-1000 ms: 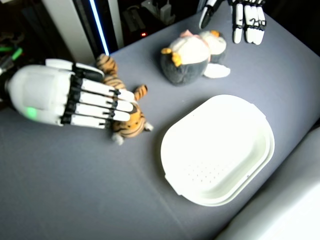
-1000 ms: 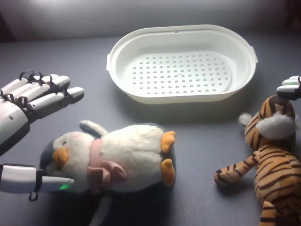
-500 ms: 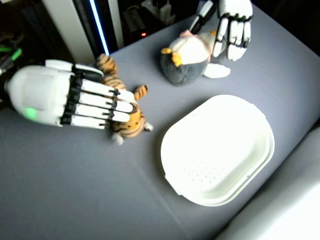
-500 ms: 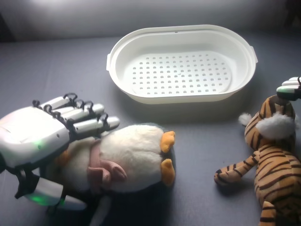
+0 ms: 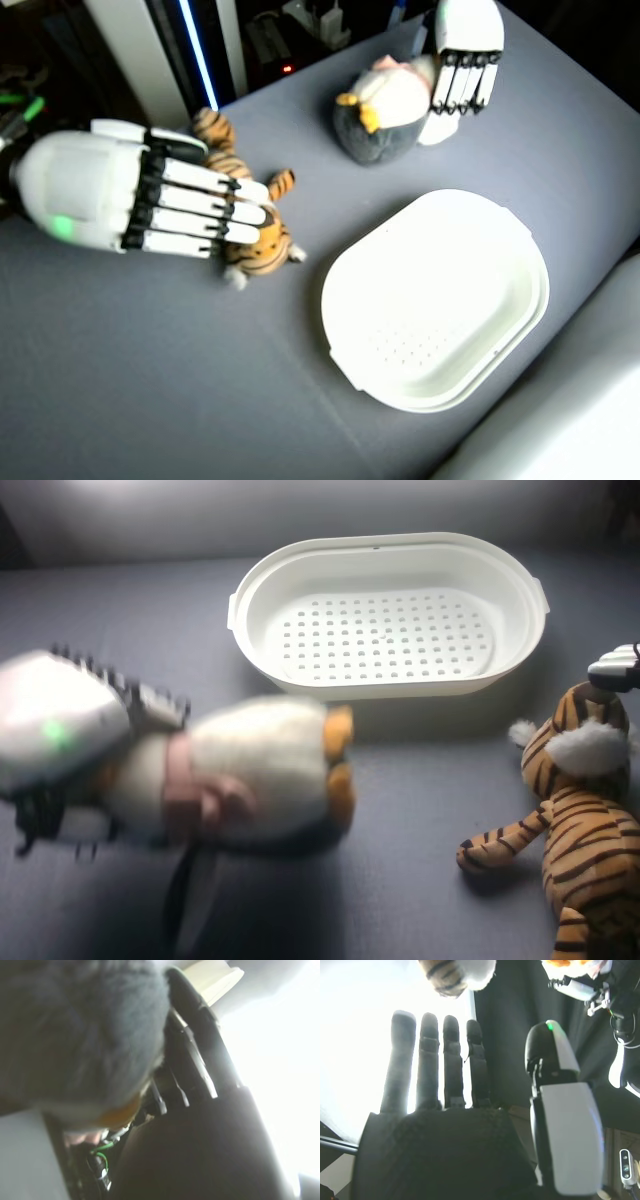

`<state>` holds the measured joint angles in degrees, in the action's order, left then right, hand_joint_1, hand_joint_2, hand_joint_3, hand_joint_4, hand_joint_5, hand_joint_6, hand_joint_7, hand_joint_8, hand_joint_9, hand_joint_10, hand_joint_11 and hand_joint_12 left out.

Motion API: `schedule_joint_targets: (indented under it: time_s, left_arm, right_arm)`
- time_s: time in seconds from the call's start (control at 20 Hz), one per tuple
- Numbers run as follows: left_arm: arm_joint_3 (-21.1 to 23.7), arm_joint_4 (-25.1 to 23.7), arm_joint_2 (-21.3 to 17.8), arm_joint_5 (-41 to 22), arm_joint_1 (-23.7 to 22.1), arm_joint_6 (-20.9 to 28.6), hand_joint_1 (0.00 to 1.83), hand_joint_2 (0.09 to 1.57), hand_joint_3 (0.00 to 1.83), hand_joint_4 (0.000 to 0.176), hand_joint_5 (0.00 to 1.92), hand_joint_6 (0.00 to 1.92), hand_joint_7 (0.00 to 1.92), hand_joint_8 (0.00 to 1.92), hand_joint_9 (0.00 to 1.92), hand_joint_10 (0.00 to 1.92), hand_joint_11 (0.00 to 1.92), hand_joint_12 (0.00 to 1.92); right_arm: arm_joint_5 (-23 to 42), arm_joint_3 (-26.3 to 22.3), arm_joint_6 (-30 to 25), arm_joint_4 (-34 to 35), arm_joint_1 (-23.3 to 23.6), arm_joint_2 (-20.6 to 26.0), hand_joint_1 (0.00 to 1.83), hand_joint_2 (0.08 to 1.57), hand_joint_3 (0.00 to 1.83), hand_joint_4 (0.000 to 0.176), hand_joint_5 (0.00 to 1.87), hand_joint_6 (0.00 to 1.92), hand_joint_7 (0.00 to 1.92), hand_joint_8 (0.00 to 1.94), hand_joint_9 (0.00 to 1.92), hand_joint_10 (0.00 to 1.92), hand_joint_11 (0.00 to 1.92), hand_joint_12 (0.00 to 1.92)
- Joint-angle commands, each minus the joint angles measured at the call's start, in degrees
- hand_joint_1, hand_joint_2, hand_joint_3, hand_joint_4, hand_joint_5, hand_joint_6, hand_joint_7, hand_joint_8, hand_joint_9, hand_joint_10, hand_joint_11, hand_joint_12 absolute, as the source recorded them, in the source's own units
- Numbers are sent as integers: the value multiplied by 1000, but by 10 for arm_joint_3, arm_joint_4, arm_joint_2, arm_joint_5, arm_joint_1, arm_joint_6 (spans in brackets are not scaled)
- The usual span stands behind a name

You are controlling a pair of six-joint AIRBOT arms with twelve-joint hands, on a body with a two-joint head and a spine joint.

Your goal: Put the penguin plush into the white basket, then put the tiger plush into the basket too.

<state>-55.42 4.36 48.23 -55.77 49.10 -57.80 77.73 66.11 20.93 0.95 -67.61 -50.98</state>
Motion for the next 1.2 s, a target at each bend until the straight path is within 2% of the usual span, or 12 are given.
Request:
schedule_joint_targets:
  time_s: [0.0,0.1,0.2,0.3,0.45,0.5,0.55,0.6,0.65,0.75,0.85,1.15]
  left_arm:
    - [-7,-1,-7,-115,-17,7,1268,1123,0,0,1045,581,941,1322,954,1318,883,1693]
    - [-26,-4,1,-118,-60,6,1305,1071,3,0,1098,551,1073,1043,1022,1083,870,1441]
    - [-71,5,37,-63,-129,-7,1294,1054,0,0,1197,362,1107,1033,1088,1006,933,1481]
    - [-129,2,78,24,-195,-8,1388,1053,2,0,1089,724,1122,696,1015,1067,884,1272]
    - [-199,7,137,111,-265,-15,1382,1058,0,0,1058,760,1113,702,1042,1057,922,1122]
    - [-213,13,149,131,-277,-28,1292,1101,7,0,884,933,1104,914,1032,715,876,1139]
    - [-223,22,159,143,-284,-41,1351,1068,0,0,735,364,1069,887,1007,570,786,1226]
    - [-233,35,169,163,-295,-65,1088,1003,0,0,546,93,810,447,804,489,480,1421]
    - [-235,39,172,168,-297,-72,983,967,0,13,431,18,727,177,676,440,346,1443]
    - [-236,41,171,169,-294,-72,843,928,0,111,258,0,544,8,500,170,167,1232]
    - [-224,41,163,152,-284,-72,823,904,0,171,160,2,424,0,423,67,18,1159]
    - [-110,12,78,12,-192,-54,780,894,0,176,47,4,198,4,265,1,0,790]
  right_arm:
    - [69,3,-6,17,7,0,603,1223,3,0,440,1,420,2,414,4,377,143]
    - [69,3,-6,17,7,-1,601,1228,5,0,435,0,421,2,410,2,370,138]
    - [69,4,-6,17,7,-1,606,1225,2,0,436,1,415,0,402,0,363,134]
    - [69,6,-6,17,6,-1,624,1224,1,0,438,1,409,0,400,0,364,133]
    - [69,10,-6,16,8,-2,641,1219,0,0,447,2,414,2,411,3,381,135]
    - [69,11,-6,15,9,-4,654,1216,0,0,452,3,414,2,409,2,378,133]
    - [68,12,-6,13,12,-5,658,1213,0,0,458,5,417,2,411,3,379,133]
    - [66,14,-6,8,17,-6,648,1214,0,0,454,3,418,2,413,3,384,132]
    - [65,15,-6,5,21,-6,619,1213,0,0,447,0,412,0,396,0,367,124]
    - [63,16,-6,-6,30,-5,579,1209,0,9,437,0,402,0,366,0,335,108]
    - [63,15,-6,-13,34,-4,705,1189,0,0,485,15,405,4,349,3,320,98]
    - [65,-10,-2,-94,65,24,977,1114,0,69,532,6,425,6,362,6,317,79]
